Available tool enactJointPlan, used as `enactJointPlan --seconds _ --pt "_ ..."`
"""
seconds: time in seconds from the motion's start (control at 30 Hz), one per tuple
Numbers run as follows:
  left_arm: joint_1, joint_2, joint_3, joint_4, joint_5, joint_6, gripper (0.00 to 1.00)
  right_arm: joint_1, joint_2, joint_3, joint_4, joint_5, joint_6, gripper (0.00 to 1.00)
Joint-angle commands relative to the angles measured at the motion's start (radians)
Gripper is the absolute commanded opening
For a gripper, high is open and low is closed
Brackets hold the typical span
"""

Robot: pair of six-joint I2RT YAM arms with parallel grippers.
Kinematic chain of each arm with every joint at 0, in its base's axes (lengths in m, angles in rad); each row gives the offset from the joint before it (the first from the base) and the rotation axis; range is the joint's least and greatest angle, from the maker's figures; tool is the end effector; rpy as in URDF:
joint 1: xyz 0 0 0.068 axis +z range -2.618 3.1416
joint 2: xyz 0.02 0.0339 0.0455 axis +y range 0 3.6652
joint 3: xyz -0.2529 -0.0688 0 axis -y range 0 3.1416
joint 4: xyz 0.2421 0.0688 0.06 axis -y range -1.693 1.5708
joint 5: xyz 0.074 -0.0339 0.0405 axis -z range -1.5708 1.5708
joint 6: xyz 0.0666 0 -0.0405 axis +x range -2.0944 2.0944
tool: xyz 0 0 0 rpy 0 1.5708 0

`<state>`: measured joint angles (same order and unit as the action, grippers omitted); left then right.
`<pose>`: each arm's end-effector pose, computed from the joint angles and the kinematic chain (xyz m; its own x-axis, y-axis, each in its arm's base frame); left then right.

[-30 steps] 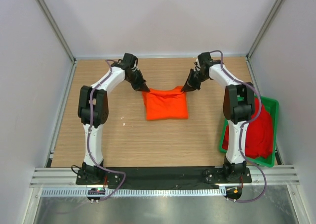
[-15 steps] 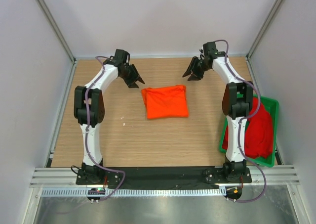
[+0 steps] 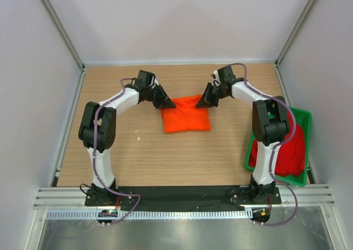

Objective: Fold and stack the t-shirts
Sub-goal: Fold the tshirt, then neatly place the folded tshirt to the corner

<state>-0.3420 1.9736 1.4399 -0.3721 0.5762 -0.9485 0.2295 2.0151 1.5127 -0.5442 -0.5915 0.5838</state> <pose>0.4007 -0.1811 0.1725 -0.9180 -0.3964 -0.0113 -0.2538 0.6092 -0.7513 0.4146 0.1350 0.1659 -0.9573 0.2462 -0.1515 0.0803 0.7300 0.6787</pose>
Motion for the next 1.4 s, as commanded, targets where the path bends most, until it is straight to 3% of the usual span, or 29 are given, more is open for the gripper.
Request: enactJointPlan --seconds 0.0,0.2,0.37,0.7,1.07,1.37 --pt "0.005 0.011 -0.015 0.257 0.091 -0.075 0.06 0.004 -0.018 -0.071 0.275 -0.103 0.137 0.06" --pt "0.005 0.111 0.008 0.392 0.116 -0.122 0.06 0.004 0.097 -0.069 0.487 -0.134 0.221 0.05" --pt "0.005 0.171 0.023 0.505 0.128 -0.176 0.05 -0.002 0.207 0.027 0.494 -0.146 0.249 0.05" --pt "0.003 0.172 0.048 0.480 0.103 -0.127 0.06 -0.025 0.330 0.075 0.703 -0.139 0.456 0.06" --pt "0.037 0.313 0.100 0.549 0.125 -0.156 0.06 -0.047 0.379 0.040 0.724 -0.131 0.507 0.06" --pt "0.129 0.387 0.086 0.602 0.148 -0.151 0.05 -0.071 0.422 0.049 0.705 -0.143 0.462 0.06"
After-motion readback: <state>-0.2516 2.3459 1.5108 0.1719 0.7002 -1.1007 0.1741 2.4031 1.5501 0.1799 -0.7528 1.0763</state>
